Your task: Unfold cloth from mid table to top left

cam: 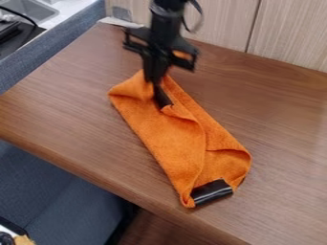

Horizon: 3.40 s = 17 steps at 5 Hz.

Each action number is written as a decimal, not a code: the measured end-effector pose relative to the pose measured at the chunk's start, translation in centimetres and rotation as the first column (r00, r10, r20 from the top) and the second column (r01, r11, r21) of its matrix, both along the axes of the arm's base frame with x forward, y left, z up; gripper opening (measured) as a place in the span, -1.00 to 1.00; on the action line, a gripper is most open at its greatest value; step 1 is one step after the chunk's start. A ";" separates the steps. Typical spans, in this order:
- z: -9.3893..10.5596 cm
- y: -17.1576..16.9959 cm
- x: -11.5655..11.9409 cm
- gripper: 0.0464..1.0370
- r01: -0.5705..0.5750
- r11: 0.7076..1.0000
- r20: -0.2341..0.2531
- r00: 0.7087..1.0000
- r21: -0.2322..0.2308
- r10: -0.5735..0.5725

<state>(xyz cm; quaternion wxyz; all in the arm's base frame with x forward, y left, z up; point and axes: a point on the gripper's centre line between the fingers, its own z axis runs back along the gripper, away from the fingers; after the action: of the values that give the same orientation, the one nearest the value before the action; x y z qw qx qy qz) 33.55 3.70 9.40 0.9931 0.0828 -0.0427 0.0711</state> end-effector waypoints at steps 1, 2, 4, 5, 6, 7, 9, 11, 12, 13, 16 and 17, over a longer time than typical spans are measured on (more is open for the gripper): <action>1.6 2.9 0.9 -0.98 -0.053 0.999 0.037 0.998 -0.003 0.053; 1.2 5.8 1.2 -0.98 -0.111 0.994 0.022 0.994 0.000 0.111; -1.6 9.3 1.8 -0.98 -0.167 0.986 -0.025 0.986 -0.022 0.166; -4.0 10.9 1.4 -0.93 -0.205 0.978 -0.079 0.976 -0.038 0.202; -4.6 12.1 0.7 -0.62 -0.249 0.968 -0.093 0.965 -0.041 0.244; -4.6 12.6 0.3 -0.09 -0.267 0.963 -0.109 0.959 -0.028 0.262; -4.4 12.9 -0.5 0.93 -0.283 0.959 -0.144 0.949 -0.002 0.280; 0.9 13.3 -1.1 0.93 -0.297 0.954 -0.061 0.952 0.040 0.299; 3.5 13.6 -1.4 0.93 -0.311 0.949 0.006 0.950 0.047 0.311; 4.3 13.2 -2.4 0.93 -0.316 0.948 0.014 0.949 0.035 0.316; 4.4 13.2 -2.4 0.93 -0.315 0.948 0.020 0.949 0.035 0.315; 4.4 13.2 -2.4 0.93 -0.315 0.948 0.018 0.949 0.036 0.315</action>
<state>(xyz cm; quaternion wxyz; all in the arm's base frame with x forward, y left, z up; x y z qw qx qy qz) 31.17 16.94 13.78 0.9670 0.1074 -0.0363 0.2283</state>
